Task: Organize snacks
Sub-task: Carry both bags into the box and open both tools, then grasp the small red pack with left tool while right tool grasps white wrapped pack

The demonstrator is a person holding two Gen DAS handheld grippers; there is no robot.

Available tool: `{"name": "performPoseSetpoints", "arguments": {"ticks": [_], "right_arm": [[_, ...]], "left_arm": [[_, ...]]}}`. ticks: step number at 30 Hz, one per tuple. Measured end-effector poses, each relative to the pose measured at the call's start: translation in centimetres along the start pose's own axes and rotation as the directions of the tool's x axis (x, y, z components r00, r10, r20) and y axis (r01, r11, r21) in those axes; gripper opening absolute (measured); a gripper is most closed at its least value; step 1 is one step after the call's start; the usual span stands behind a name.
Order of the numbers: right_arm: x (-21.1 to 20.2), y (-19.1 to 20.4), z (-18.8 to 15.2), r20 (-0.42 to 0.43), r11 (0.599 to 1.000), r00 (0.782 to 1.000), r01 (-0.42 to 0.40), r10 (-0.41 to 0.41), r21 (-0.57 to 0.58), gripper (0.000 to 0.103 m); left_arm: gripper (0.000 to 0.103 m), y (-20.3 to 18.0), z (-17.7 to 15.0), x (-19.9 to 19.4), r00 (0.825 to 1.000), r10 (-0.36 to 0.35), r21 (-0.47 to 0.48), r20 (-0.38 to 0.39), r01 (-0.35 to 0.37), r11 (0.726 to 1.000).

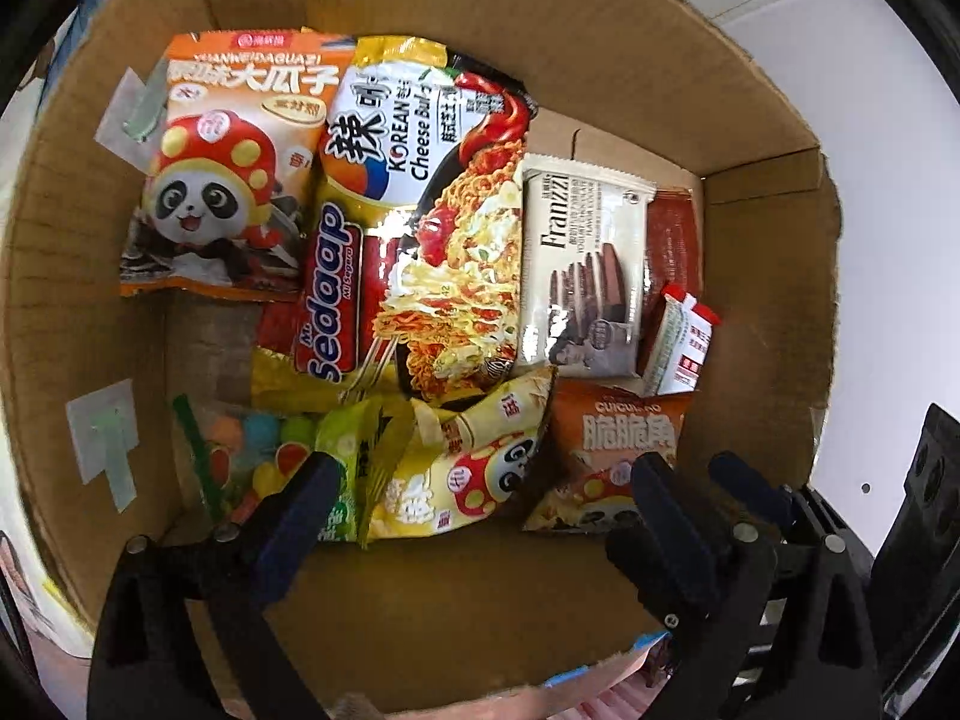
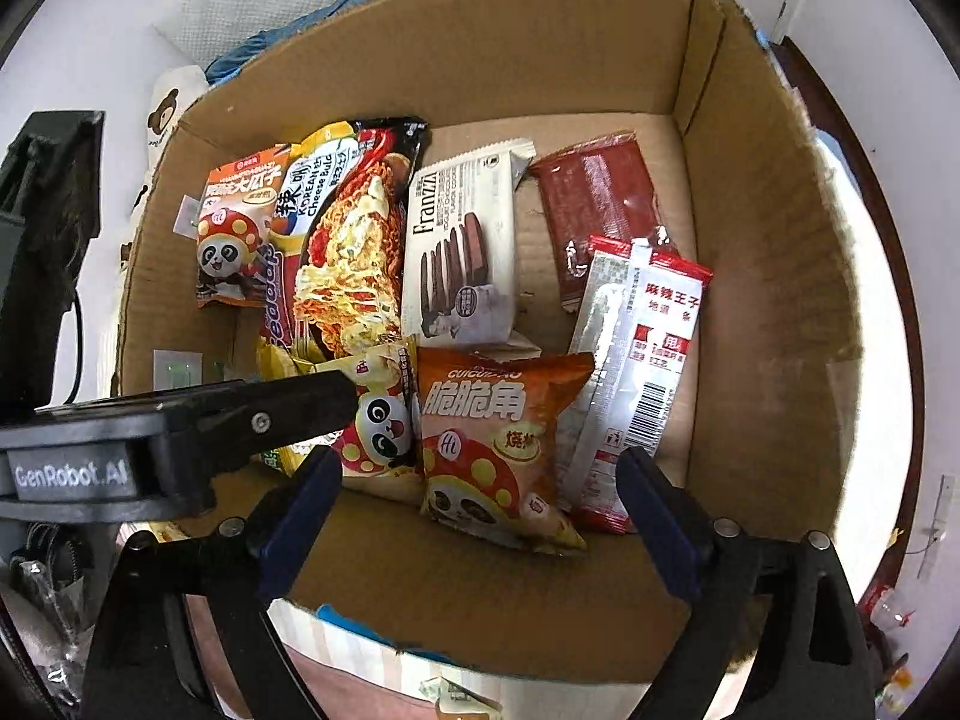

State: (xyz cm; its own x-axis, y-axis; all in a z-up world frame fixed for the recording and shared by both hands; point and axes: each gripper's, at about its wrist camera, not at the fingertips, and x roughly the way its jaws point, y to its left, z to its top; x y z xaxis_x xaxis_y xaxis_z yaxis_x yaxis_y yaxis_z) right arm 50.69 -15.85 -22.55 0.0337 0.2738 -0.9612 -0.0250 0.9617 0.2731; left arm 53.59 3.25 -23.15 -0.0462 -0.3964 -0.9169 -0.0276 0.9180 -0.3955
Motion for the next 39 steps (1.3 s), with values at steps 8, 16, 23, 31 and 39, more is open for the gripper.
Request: {"name": "performPoseSetpoints", "arguments": {"ticks": [8, 16, 23, 31, 39], "right_arm": [[-2.4, -0.6, -0.5, 0.023, 0.999, 0.999, 0.036, -0.036, 0.010, 0.096], [-4.9, -0.9, -2.2, 0.084, 0.997, 0.994, 0.074, -0.075, 0.012, 0.096], [-7.1, 0.0, -4.7, 0.178, 0.995, 0.979, 0.100, -0.099, 0.005, 0.096], [-11.0, 1.3, -8.4, 0.309, 0.992, 0.944, 0.127, -0.117, -0.014, 0.096], [-15.2, 2.3, -12.0, 0.410, 0.993, 0.907, 0.117, -0.100, -0.018, 0.096]], "left_arm": [[0.100, 0.2, -1.0, -3.2, 0.987, 0.115, 0.042, 0.116, -0.121, 0.992], [0.100, 0.3, -4.0, -7.2, 0.938, 0.200, 0.076, 0.284, -0.231, 0.970], [0.100, -0.4, -8.2, -9.1, 0.868, 0.252, 0.067, 0.427, -0.309, 0.949], [0.100, -1.8, -12.6, -10.1, 0.807, 0.264, 0.070, 0.528, -0.351, 0.934], [0.100, -2.3, -17.2, -12.9, 0.745, 0.248, 0.049, 0.620, -0.352, 0.935]]}}
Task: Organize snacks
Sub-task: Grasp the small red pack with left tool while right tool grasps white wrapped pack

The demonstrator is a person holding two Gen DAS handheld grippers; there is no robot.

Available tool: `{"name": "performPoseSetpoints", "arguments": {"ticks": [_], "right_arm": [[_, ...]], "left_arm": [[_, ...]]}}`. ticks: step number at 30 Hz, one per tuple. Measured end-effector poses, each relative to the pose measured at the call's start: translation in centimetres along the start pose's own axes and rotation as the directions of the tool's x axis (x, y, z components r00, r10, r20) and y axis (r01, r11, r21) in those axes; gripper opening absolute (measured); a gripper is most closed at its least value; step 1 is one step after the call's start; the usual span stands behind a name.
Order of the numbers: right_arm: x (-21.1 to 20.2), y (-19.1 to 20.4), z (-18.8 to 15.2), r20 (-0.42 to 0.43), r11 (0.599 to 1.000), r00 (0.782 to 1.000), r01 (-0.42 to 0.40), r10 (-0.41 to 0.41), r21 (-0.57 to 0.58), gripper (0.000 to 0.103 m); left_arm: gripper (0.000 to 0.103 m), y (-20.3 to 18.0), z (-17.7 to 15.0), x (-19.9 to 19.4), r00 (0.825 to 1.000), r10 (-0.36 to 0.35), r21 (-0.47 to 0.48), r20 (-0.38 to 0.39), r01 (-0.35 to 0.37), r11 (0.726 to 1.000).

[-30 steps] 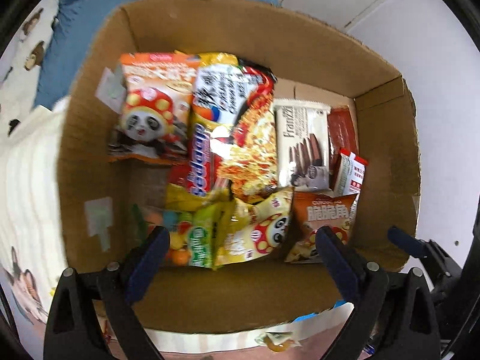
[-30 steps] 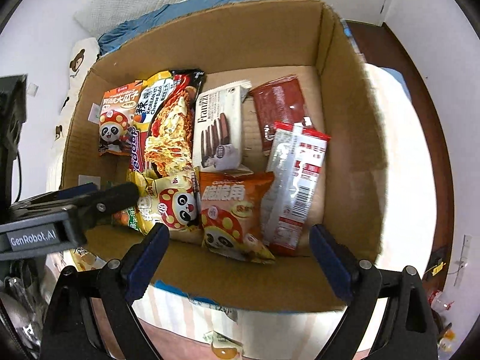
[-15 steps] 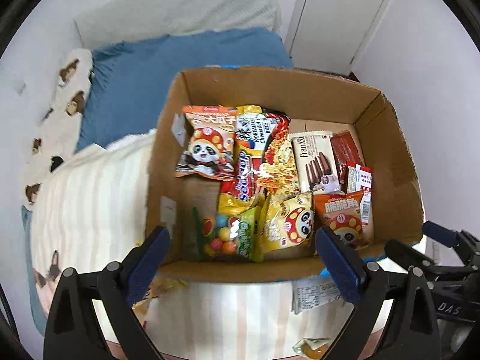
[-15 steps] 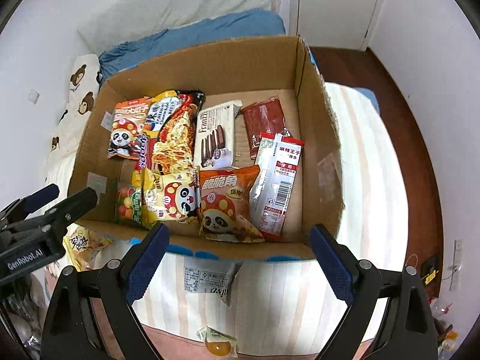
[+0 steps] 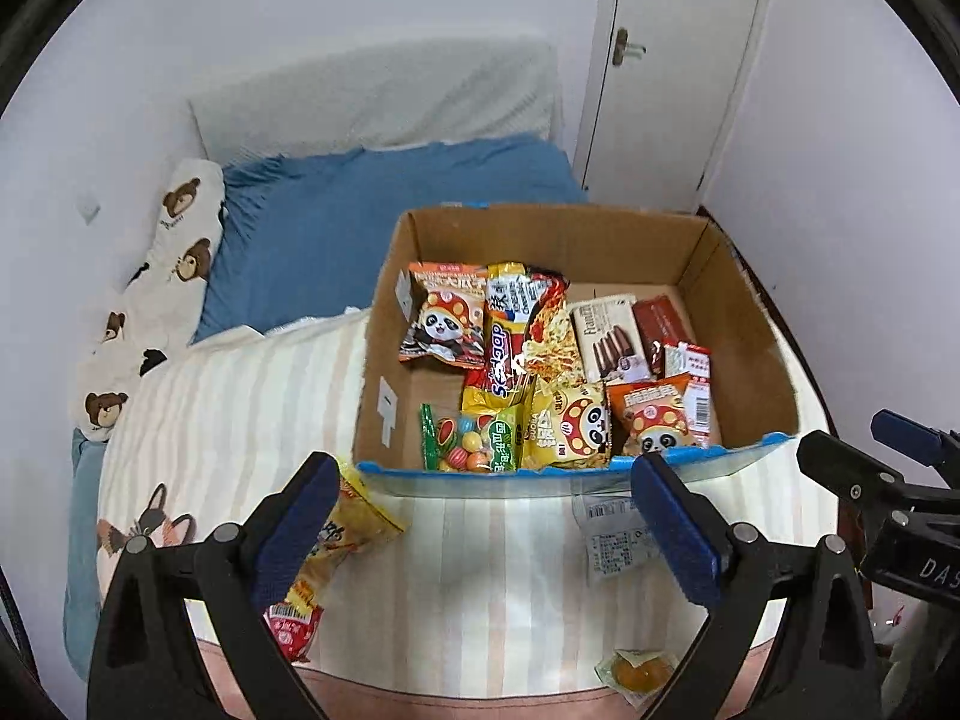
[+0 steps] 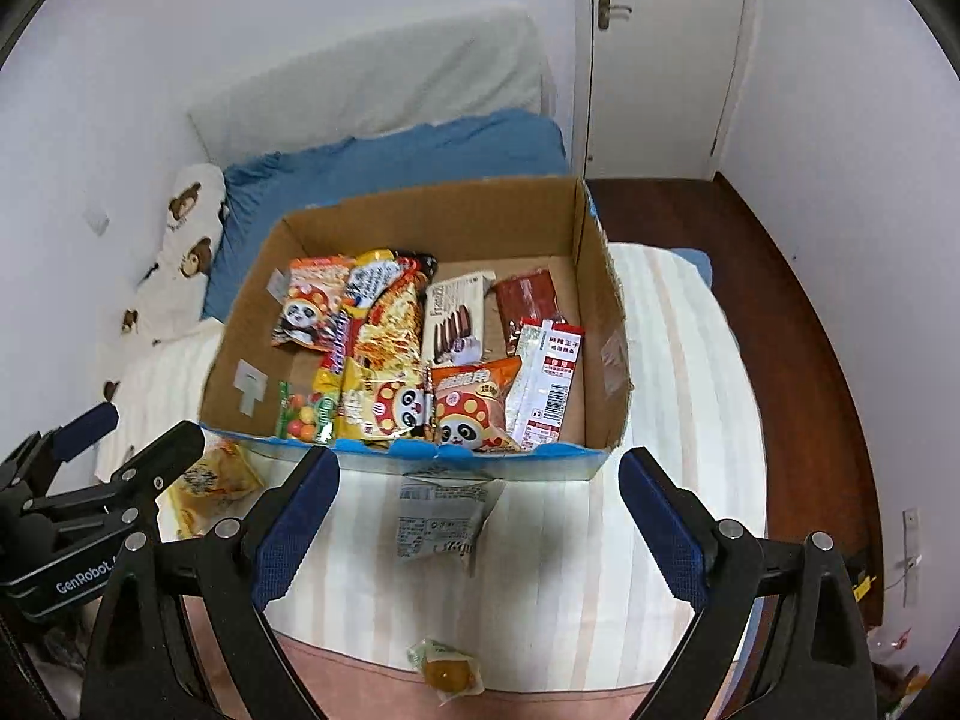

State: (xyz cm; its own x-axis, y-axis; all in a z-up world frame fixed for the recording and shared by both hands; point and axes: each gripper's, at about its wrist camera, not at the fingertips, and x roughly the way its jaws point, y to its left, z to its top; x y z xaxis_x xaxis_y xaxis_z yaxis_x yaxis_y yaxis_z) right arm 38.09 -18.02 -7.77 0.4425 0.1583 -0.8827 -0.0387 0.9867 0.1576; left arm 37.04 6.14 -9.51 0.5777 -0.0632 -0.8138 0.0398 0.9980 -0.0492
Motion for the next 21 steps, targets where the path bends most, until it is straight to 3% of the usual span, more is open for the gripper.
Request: {"name": "performPoseSetpoints", "arguments": {"ticks": [6, 11, 13, 16, 21], "right_arm": [[-2.4, 0.0, -1.7, 0.012, 0.999, 0.999, -0.045, 0.045, 0.028, 0.096], [-0.9, -0.5, -5.5, -0.074, 0.995, 0.994, -0.076, 0.081, 0.063, 0.096], [1.0, -0.9, -7.8, -0.140, 0.992, 0.986, -0.082, 0.095, 0.095, 0.096], [4.7, -1.6, -11.9, -0.256, 0.980, 0.956, -0.098, 0.140, 0.172, 0.096], [8.8, -1.7, -14.7, -0.318, 0.960, 0.926, -0.124, 0.204, 0.253, 0.096]], "left_arm": [[0.100, 0.8, -1.6, -3.4, 0.999, -0.019, -0.036, 0.038, 0.021, 0.999], [0.100, 2.8, -5.0, -4.1, 0.999, 0.032, -0.073, 0.020, -0.030, 0.997], [0.100, 4.0, -7.0, -3.3, 0.998, 0.068, -0.084, -0.019, -0.069, 0.994], [0.100, 6.5, -10.7, -0.8, 0.987, 0.113, -0.093, -0.117, -0.124, 0.988], [0.099, 11.7, -15.4, 3.3, 0.946, 0.129, -0.184, -0.298, -0.190, 0.964]]}}
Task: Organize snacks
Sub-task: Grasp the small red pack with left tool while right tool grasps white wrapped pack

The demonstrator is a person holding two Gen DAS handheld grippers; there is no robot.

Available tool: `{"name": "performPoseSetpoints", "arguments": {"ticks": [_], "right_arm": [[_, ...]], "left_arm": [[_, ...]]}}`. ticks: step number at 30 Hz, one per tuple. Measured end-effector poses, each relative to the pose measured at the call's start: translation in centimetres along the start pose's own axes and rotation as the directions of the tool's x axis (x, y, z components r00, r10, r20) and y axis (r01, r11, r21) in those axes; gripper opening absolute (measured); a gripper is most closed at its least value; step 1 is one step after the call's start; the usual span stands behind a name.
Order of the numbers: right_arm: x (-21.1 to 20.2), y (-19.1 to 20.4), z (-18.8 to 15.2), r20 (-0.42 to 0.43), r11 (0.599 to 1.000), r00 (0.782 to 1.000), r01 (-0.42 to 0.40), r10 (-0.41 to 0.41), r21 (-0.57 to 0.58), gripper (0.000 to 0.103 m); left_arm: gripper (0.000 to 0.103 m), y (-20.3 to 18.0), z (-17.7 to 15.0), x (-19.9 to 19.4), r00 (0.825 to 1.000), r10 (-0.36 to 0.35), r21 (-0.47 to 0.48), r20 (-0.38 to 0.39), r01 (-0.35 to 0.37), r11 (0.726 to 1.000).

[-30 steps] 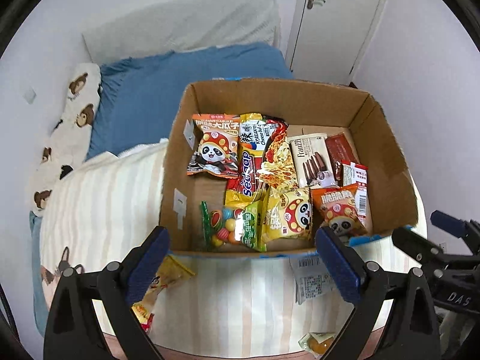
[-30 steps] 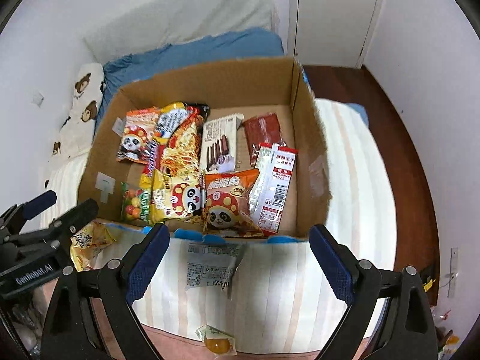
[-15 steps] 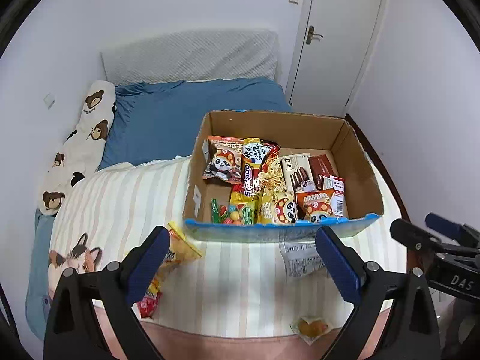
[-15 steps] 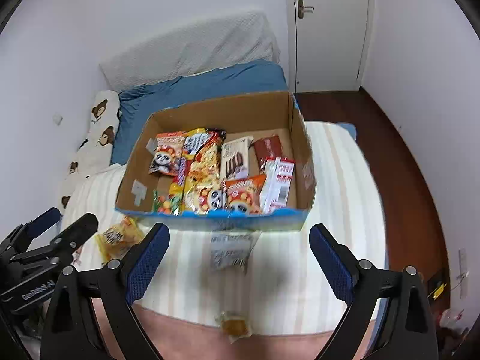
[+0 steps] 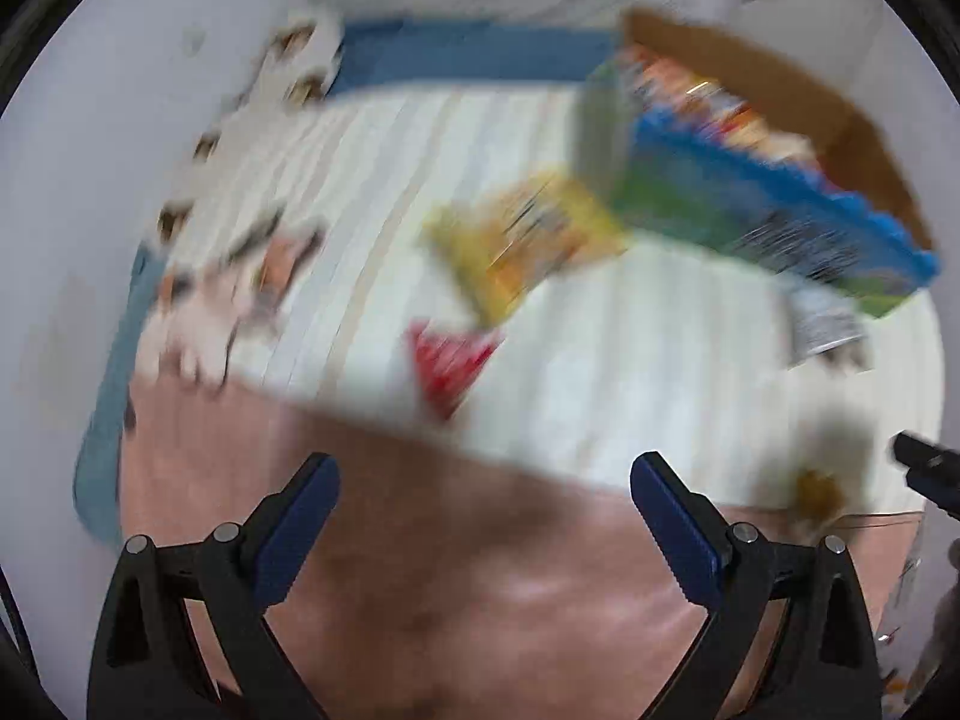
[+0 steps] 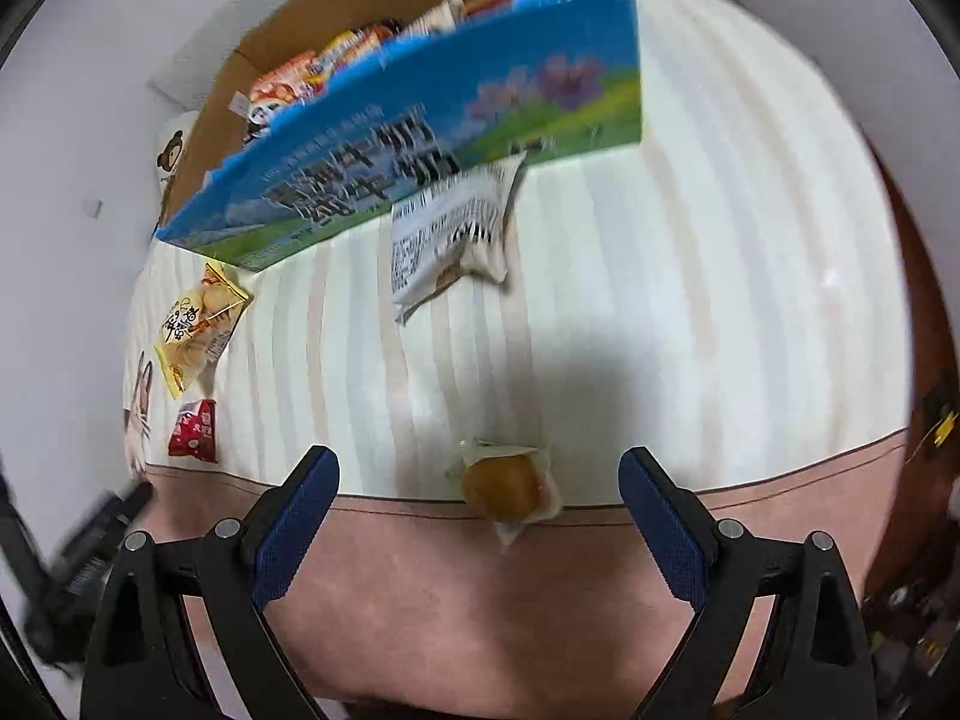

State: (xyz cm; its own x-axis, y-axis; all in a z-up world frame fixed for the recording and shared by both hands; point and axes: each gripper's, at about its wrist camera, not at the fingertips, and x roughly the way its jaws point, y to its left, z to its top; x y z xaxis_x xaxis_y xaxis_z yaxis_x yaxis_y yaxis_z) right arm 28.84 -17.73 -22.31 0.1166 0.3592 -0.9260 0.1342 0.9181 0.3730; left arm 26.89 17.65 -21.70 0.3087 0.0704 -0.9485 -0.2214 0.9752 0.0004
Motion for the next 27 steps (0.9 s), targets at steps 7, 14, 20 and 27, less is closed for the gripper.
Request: {"name": "performPoseSetpoints", "arguments": {"ticks": [7, 14, 20, 27], "right_arm": [[1.6, 1.1, 2.7, 0.033, 1.000, 0.999, 0.005, -0.005, 0.000, 0.096], [2.8, 1.5, 7.0, 0.048, 0.999, 0.999, 0.001, -0.004, 0.049, 0.096], [5.7, 0.7, 10.2, 0.046, 0.989, 0.999, -0.019, 0.013, 0.148, 0.090], [7.3, 0.5, 9.8, 0.038, 0.989, 0.999, -0.034, 0.029, 0.143, 0.041]], "left_arm": [[0.099, 3.5, 0.6, 4.0, 0.994, -0.062, -0.181, -0.085, 0.046, 0.982], [0.099, 4.5, 4.2, 7.0, 0.979, -0.164, -0.293, -0.125, 0.122, 0.948], [0.093, 3.8, 6.6, 8.8, 0.970, -0.221, -0.305, -0.104, 0.180, 0.935], [0.037, 1.9, 6.3, 10.9, 0.963, -0.216, -0.216, -0.162, 0.179, 0.960]]}}
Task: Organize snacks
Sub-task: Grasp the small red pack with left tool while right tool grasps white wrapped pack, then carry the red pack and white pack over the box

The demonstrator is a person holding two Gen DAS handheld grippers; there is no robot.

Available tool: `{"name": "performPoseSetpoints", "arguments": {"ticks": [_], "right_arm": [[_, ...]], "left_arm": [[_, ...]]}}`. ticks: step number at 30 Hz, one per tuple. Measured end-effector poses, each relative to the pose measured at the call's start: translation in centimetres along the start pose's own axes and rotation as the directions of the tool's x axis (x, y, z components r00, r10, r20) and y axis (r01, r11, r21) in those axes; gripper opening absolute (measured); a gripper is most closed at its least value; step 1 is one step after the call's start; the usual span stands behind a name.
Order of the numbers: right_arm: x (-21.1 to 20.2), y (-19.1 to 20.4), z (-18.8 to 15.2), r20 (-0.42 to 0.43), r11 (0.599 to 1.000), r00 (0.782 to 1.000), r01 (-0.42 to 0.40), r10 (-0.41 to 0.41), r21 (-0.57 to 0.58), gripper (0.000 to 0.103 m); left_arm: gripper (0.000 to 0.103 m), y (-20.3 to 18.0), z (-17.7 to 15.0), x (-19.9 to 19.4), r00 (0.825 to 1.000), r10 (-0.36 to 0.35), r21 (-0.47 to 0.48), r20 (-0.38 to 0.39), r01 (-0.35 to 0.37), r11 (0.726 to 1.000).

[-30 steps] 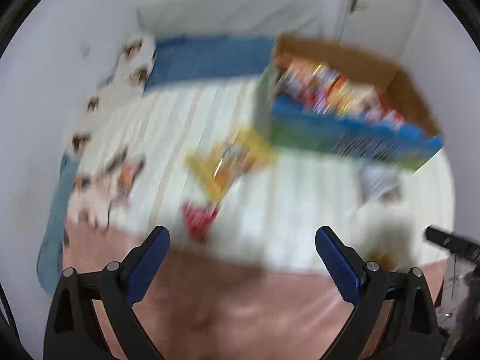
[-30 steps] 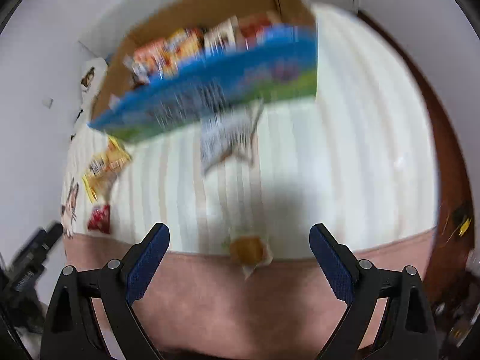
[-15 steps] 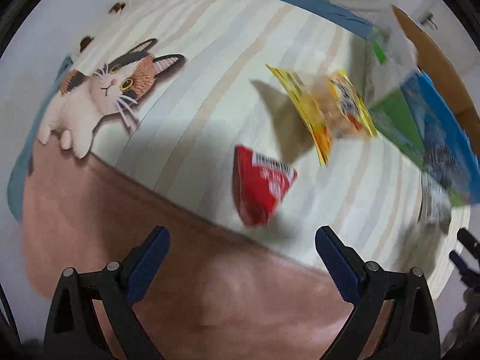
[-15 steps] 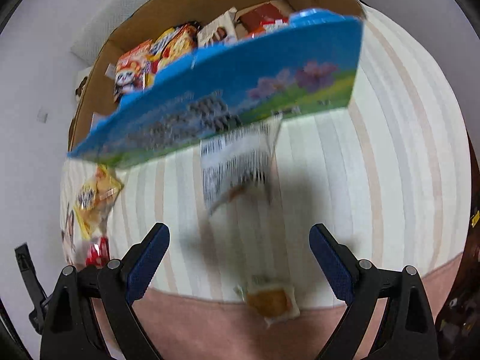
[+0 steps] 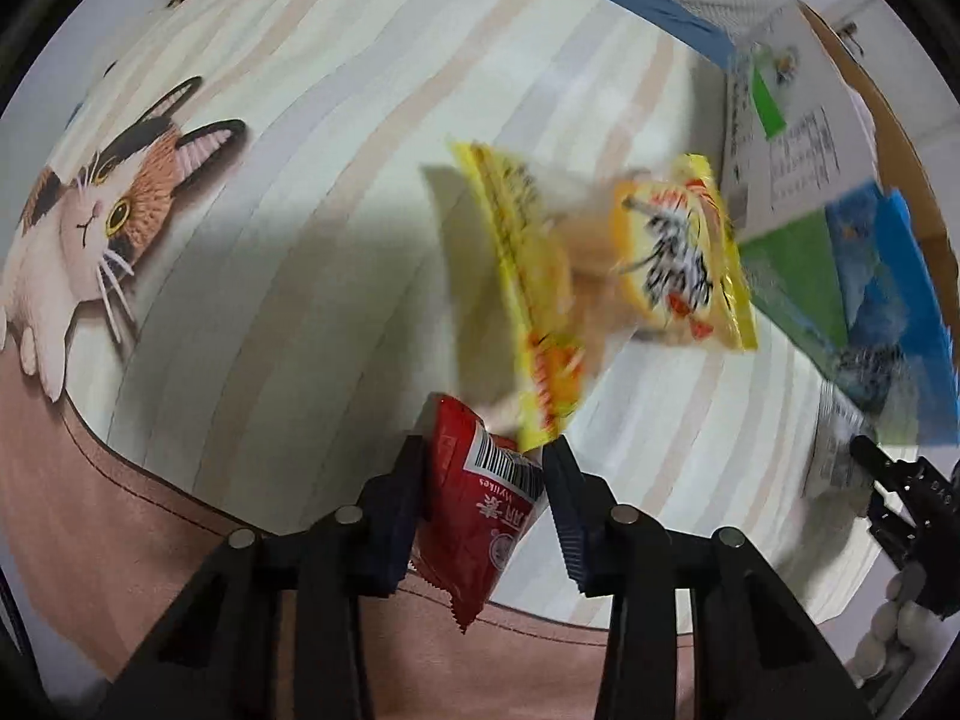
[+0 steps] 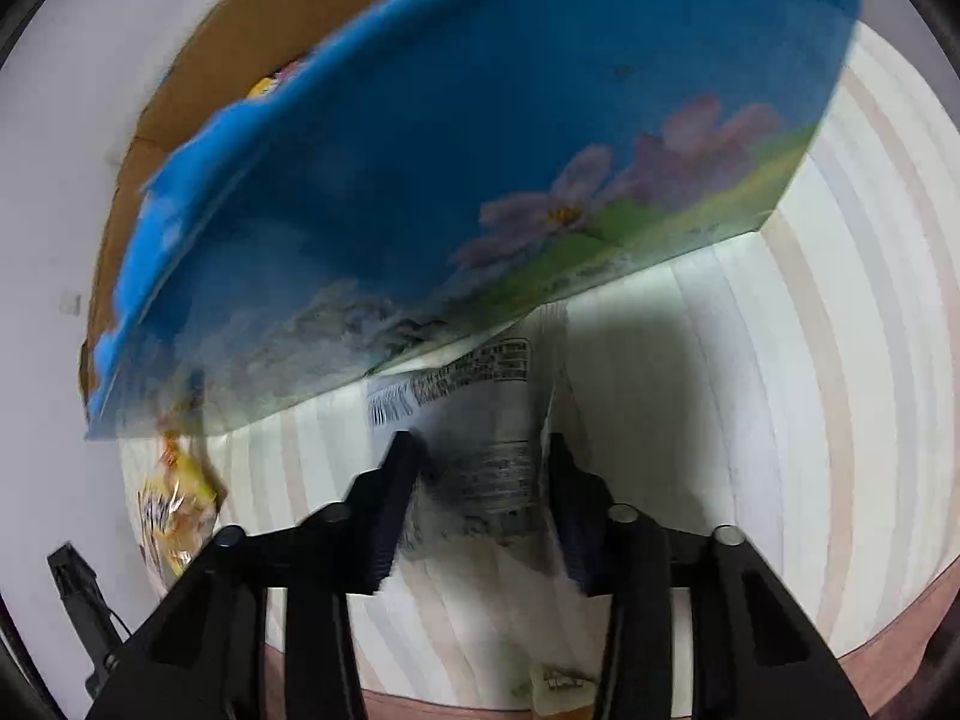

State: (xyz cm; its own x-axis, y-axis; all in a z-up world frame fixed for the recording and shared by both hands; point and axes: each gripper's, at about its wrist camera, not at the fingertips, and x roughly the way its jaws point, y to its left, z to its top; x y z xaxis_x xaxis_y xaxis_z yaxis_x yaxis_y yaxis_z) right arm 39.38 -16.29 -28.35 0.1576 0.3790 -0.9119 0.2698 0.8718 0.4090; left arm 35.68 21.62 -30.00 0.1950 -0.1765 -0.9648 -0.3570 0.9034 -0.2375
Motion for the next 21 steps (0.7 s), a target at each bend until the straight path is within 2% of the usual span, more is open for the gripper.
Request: {"name": "performPoseSetpoints", "arguments": {"ticks": [3, 5, 6, 8, 9, 11, 13, 14, 16, 17, 18, 19, 21], "right_arm": [[-1.0, -0.6, -1.9, -0.015, 1.000, 1.000, -0.007, 0.007, 0.014, 0.038], [-1.2, -1.2, -3.7, -0.058, 0.998, 0.997, -0.048, 0.051, 0.044, 0.038], [-0.9, -1.1, -4.8, -0.109, 0.998, 0.992, -0.052, 0.056, 0.040, 0.041], [-0.2, -0.3, -7.1, -0.238, 0.998, 0.971, -0.034, 0.020, -0.052, 0.086], [-0.4, 0.1, -7.8, -0.253, 0.994, 0.968, -0.020, -0.007, -0.103, 0.095], [-1.7, 1.5, -8.8, -0.233, 0.972, 0.970, 0.006, -0.063, -0.237, 0.095], [-3.0, 3.1, -8.9, -0.174, 0.926, 0.976, 0.061, -0.134, -0.373, 0.095], [-3.4, 4.3, -9.0, -0.135, 0.881, 0.973, 0.103, -0.185, -0.463, 0.095], [-3.1, 6.9, -8.9, -0.076, 0.764, 0.958, 0.170, -0.275, -0.623, 0.095], [-2.6, 7.9, -9.3, -0.053, 0.693, 0.948, 0.189, -0.313, -0.696, 0.095], [-1.5, 9.2, -9.6, -0.038, 0.601, 0.934, 0.197, -0.355, -0.775, 0.095], [-0.9, 10.0, -9.8, -0.031, 0.555, 0.925, 0.200, -0.378, -0.807, 0.095], [1.5, 11.7, -10.9, -0.029, 0.397, 0.900, 0.163, -0.434, -0.903, 0.095]], "left_arm": [[0.037, -0.3, -1.5, 0.1, 1.000, -0.004, 0.017, -0.016, 0.005, 1.000], [0.037, -0.7, -2.9, 0.1, 0.999, -0.015, 0.024, -0.030, 0.016, 1.000], [0.037, -0.8, -3.7, 0.2, 0.999, -0.016, 0.030, -0.042, 0.017, 0.999], [0.037, -1.0, -4.9, 0.5, 0.998, -0.017, 0.039, -0.059, 0.020, 0.999], [0.037, -0.9, -5.4, 0.6, 0.998, -0.017, 0.042, -0.064, 0.020, 0.999], [0.037, -0.7, -5.9, 0.8, 0.998, -0.018, 0.043, -0.062, 0.021, 0.999], [0.037, -0.7, -5.9, 0.9, 0.998, -0.026, 0.045, -0.058, 0.029, 0.999], [0.037, -0.7, -6.0, 0.9, 0.998, -0.029, 0.048, -0.060, 0.032, 0.998], [0.037, -0.8, -5.9, 1.1, 0.996, -0.046, 0.058, -0.072, 0.050, 0.997], [0.039, -0.4, -6.3, 0.9, 0.996, -0.057, 0.055, -0.075, 0.061, 0.997], [0.043, -0.3, -6.2, 1.1, 0.993, -0.080, 0.052, -0.087, 0.085, 0.995], [0.048, 0.3, -6.9, 0.5, 0.991, -0.098, 0.048, -0.094, 0.103, 0.994], [0.051, 0.7, -7.4, 0.6, 0.986, -0.129, 0.028, -0.103, 0.133, 0.991]]}}
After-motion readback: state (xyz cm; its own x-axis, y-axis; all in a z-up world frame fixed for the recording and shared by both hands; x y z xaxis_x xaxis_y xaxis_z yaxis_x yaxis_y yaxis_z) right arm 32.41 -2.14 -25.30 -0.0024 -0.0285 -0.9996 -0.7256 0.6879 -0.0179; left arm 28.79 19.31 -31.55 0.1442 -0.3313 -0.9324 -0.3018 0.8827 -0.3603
